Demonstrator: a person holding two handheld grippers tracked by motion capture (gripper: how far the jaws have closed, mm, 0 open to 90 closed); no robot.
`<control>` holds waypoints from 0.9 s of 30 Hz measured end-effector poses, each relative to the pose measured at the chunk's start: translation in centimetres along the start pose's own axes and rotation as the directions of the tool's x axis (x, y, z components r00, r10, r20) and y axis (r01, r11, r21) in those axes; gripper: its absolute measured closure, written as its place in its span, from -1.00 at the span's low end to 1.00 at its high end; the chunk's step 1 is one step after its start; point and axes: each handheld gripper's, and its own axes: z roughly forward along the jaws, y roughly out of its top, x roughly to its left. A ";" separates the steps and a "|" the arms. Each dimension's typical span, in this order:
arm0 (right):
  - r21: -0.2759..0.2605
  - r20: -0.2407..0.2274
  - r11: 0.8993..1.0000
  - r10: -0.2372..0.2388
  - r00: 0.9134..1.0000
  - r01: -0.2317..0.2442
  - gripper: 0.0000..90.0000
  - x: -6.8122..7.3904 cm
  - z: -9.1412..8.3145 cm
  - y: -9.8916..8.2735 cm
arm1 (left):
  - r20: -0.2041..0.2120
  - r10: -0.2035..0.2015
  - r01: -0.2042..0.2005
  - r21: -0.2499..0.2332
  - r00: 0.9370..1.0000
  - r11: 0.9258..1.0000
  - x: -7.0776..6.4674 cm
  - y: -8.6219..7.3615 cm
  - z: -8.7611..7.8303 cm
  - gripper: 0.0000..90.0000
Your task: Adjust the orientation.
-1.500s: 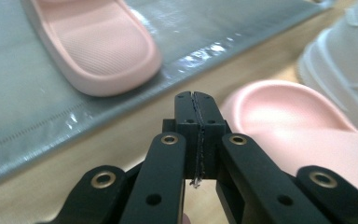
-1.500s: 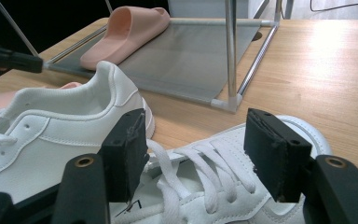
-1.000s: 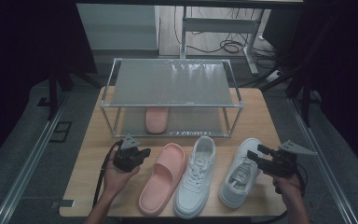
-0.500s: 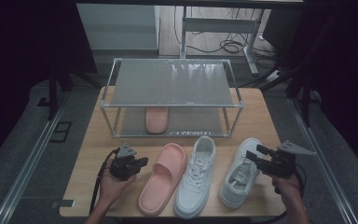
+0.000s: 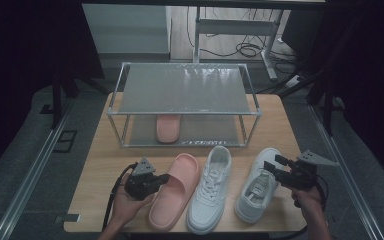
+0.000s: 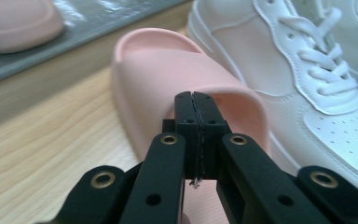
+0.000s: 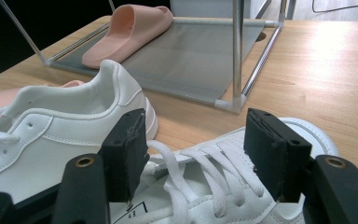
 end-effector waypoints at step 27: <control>0.011 -0.002 1.000 0.001 1.000 -0.001 -0.11 -0.1 0.2 -0.2 | -0.046 0.006 -0.001 0.097 0.999 0.995 0.3 -1.1 3.2 0.98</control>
